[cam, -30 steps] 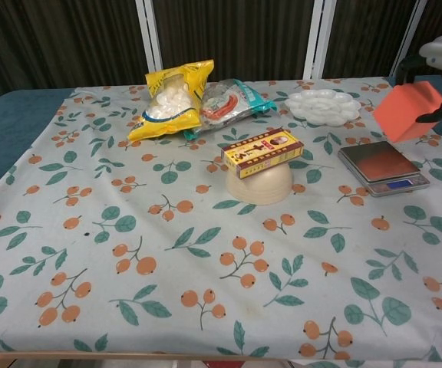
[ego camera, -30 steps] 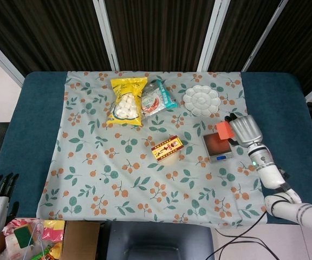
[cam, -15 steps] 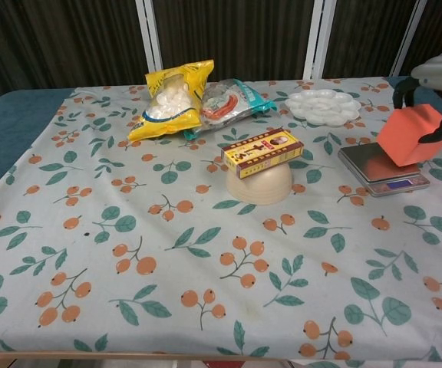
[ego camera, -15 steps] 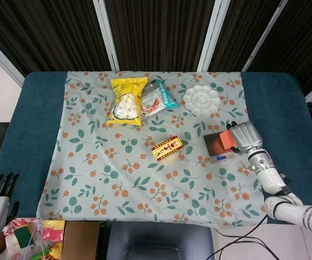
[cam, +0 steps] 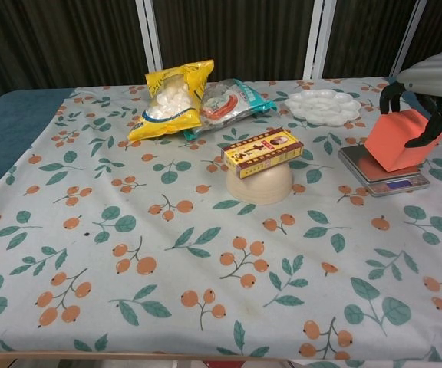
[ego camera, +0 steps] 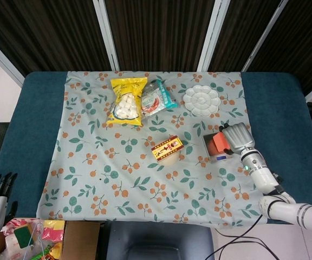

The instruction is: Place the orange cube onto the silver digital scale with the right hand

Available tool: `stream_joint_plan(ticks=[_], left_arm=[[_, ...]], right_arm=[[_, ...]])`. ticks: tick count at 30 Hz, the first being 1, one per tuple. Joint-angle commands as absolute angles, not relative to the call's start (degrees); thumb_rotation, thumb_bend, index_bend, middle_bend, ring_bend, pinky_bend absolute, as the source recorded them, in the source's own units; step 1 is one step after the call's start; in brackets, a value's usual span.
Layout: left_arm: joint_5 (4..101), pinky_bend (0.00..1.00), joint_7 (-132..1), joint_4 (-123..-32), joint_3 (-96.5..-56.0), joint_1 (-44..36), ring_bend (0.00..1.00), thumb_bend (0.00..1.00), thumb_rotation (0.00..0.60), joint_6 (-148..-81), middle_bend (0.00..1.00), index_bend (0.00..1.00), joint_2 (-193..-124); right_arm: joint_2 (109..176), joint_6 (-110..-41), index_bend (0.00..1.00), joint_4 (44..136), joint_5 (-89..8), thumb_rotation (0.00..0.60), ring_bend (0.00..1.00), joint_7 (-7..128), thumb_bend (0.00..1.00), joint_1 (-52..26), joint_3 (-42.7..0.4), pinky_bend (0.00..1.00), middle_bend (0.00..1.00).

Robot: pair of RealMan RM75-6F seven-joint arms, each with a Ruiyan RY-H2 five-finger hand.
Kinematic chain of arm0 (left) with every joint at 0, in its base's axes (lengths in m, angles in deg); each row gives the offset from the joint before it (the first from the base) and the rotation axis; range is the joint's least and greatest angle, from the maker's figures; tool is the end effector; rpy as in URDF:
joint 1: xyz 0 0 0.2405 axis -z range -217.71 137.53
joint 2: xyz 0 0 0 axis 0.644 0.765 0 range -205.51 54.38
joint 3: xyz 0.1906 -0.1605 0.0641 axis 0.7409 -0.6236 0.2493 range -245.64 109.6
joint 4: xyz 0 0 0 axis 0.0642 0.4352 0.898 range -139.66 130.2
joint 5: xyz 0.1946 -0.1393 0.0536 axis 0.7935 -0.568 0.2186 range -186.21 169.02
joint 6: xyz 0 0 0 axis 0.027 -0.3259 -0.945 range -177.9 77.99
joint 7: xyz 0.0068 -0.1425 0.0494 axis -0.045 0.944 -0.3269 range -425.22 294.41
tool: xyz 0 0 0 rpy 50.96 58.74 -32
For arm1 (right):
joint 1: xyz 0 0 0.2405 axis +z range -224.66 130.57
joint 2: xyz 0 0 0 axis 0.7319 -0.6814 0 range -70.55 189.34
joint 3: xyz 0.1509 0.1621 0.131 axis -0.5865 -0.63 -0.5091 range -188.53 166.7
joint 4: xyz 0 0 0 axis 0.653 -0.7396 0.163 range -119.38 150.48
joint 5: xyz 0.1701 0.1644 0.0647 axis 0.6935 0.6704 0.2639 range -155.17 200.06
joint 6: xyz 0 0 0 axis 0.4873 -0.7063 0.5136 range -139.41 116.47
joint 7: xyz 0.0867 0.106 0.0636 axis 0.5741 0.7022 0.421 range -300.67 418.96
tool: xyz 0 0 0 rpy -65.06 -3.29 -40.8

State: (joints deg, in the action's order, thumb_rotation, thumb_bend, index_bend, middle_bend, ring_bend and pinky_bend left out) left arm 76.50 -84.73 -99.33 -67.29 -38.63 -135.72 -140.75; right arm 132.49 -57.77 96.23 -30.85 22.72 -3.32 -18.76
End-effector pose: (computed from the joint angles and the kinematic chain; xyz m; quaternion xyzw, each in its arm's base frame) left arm -0.3310 0.1552 0.1106 -0.6421 -0.3368 -0.2666 0.6350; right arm -0.2372 -0.4100 0.0450 0.7755 -0.2689 0.1708 0.5450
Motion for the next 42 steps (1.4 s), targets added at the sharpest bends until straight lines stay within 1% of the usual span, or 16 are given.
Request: stream_joint_plan(ticks=[1,3,6,11,15,18,19,23,24,25,26,28,32,35,38,42], left_arm=[[76.4,0.03,-85.0,-99.4,-67.2,-38.6,0.06,0.45,0.6,-135.5,0.08,0.0,-140.7],[76.4,0.03,-85.1,-99.5,-67.1,-38.7,0.06,0.45,0.6,-135.5,0.08,0.0,-140.7],[76.3,0.03,-85.0,-99.5,-67.3,-38.7,0.06,0.45,0.6,-135.5,0.08,0.0,-140.6],[76.6,0.03,-84.9,-99.6,-67.3,-38.8,0.06,0.45,0.6,-135.8,0.08,0.0,-140.5],[76.6,0.03,-84.8,-99.7,-67.3,-38.8,0.06,0.45,0.6,-135.9,0.08,0.0,-140.5],[76.7,0.03,-84.7,-99.7,-67.3,-38.8,0.06,0.45,0.6,-136.0,0.08,0.0,-140.4],[76.7,0.03,-84.7,-99.7,-67.3,-38.8,0.06,0.45,0.6,-136.1,0.08,0.0,-140.4],[77.4,0.03,-84.2,-99.6,-67.4,-39.0,0.06,0.45,0.6,-136.8,0.08,0.0,-140.4],[77.7,0.03,-84.0,-99.5,-67.4,-39.0,0.06,0.45,0.6,-137.0,0.07,0.0,-140.4],[78.0,0.03,-83.9,-99.4,-67.4,-39.1,0.06,0.45,0.6,-137.2,0.05,0.0,-140.5],[78.4,0.03,-83.7,-99.2,-67.4,-39.1,0.06,0.45,0.6,-137.6,0.02,0.0,-140.5],[79.1,0.03,-83.6,-99.0,-67.4,-39.4,0.05,0.45,0.6,-138.7,0.0,0.0,-140.7],[80.8,0.03,-82.4,-98.6,-67.6,-39.8,0.03,0.45,0.6,-140.7,0.0,0.0,-140.9],[84.4,0.03,-80.3,-97.3,-67.2,-39.9,0.02,0.45,0.6,-142.9,0.0,0.0,-141.6],[86.4,0.03,-79.7,-95.9,-66.7,-40.2,0.02,0.45,0.6,-144.1,0.0,0.0,-142.3],[84.3,0.03,-80.3,-97.0,-66.4,-40.2,0.02,0.45,0.6,-142.0,0.0,0.0,-141.8]], right_arm=[[132.0,-56.4,0.24,96.4,-31.3,0.6,0.38,25.2,0.36,-2.8,-18.9,0.62,0.42],[131.8,-56.2,0.13,96.6,-32.1,0.6,0.3,26.3,0.36,-2.7,-18.8,0.54,0.34],[131.5,-56.3,0.06,96.9,-33.1,0.6,0.27,27.4,0.36,-2.6,-18.5,0.52,0.29],[131.0,-56.4,0.0,97.2,-33.1,0.6,0.22,28.0,0.35,-2.4,-17.9,0.49,0.27],[130.6,-56.5,0.0,97.6,-33.1,0.6,0.21,28.8,0.33,-2.4,-17.6,0.48,0.26],[129.7,-58.8,0.0,98.7,-34.2,0.6,0.2,30.3,0.32,-3.4,-17.8,0.47,0.23],[129.1,-60.2,0.0,99.5,-34.8,0.6,0.19,31.2,0.32,-4.2,-18.0,0.45,0.22],[125.3,-70.8,0.0,104.9,-41.4,0.6,0.08,38.9,0.3,-10.8,-17.8,0.27,0.1],[124.5,-73.1,0.0,105.8,-43.2,0.6,0.05,40.6,0.28,-12.6,-17.1,0.23,0.07],[123.7,-75.4,0.0,106.7,-44.9,0.6,0.04,42.2,0.28,-14.5,-16.3,0.21,0.06],[123.0,-78.9,0.0,107.6,-47.3,0.6,0.03,44.6,0.26,-17.2,-15.2,0.19,0.04],[122.8,-85.3,0.0,107.7,-51.5,0.6,0.01,47.6,0.25,-22.1,-12.8,0.16,0.02],[125.2,-95.7,0.0,105.4,-55.9,0.6,0.0,48.1,0.21,-30.4,-9.0,0.04,0.0],[125.7,-99.4,0.0,104.8,-58.7,0.6,0.0,47.6,0.2,-33.7,-7.4,0.02,0.0],[126.6,-102.2,0.0,104.6,-60.9,0.6,0.0,46.5,0.19,-35.6,-7.2,0.01,0.0],[127.0,-102.5,0.0,104.8,-61.7,0.6,0.0,46.3,0.19,-36.3,-7.9,0.0,0.0]])
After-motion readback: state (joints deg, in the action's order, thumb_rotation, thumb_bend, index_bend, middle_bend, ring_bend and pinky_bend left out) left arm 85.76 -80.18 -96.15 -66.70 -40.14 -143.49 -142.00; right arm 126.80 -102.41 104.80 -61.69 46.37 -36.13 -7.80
